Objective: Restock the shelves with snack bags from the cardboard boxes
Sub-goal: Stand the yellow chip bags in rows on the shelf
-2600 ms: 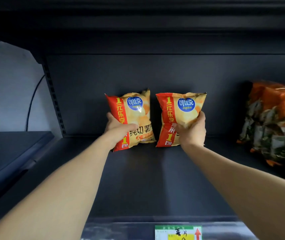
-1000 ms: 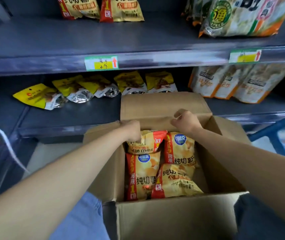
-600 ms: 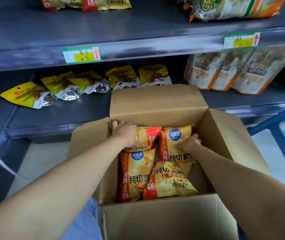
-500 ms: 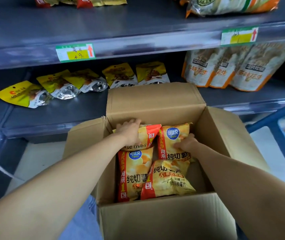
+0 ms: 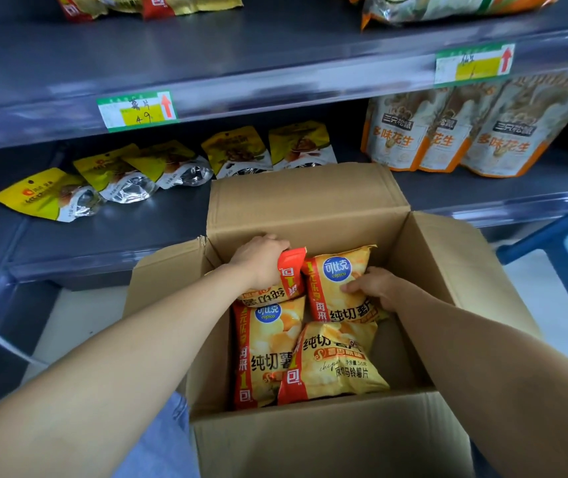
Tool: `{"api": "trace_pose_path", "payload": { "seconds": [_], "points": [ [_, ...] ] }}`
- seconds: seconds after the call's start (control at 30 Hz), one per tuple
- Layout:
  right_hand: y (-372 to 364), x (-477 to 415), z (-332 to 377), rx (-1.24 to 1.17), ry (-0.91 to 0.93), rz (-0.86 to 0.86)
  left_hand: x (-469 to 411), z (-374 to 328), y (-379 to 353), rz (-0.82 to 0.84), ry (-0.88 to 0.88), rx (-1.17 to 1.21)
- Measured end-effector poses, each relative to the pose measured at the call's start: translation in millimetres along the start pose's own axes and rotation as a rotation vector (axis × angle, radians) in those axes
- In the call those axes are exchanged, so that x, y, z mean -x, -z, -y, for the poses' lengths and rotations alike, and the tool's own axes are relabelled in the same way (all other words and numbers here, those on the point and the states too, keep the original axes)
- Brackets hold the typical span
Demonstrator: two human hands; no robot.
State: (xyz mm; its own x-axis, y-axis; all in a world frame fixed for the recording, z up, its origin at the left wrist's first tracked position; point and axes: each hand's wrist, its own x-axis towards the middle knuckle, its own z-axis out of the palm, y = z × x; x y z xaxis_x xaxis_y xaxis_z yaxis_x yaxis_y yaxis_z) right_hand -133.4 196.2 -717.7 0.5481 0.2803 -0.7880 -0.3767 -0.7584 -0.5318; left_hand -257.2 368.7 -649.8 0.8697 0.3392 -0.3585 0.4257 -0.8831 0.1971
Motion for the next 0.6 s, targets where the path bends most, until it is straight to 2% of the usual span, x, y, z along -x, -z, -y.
{"api": "trace_pose_path", "payload": {
  "seconds": [0.2,0.43,0.6],
  "points": [
    [-7.9,15.1,10.3,0.004,0.066,0.026,10.4,2.3,5.6,-0.005,0.016,-0.028],
    [-12.5,24.7,14.6,0.239,0.243,-0.123,14.7,9.2,36.5,-0.142,0.101,0.068],
    [-7.2,38.6,21.9,0.272,0.323,-0.208,27.7,10.9,62.8,-0.181,0.117,0.090]
  ]
}}
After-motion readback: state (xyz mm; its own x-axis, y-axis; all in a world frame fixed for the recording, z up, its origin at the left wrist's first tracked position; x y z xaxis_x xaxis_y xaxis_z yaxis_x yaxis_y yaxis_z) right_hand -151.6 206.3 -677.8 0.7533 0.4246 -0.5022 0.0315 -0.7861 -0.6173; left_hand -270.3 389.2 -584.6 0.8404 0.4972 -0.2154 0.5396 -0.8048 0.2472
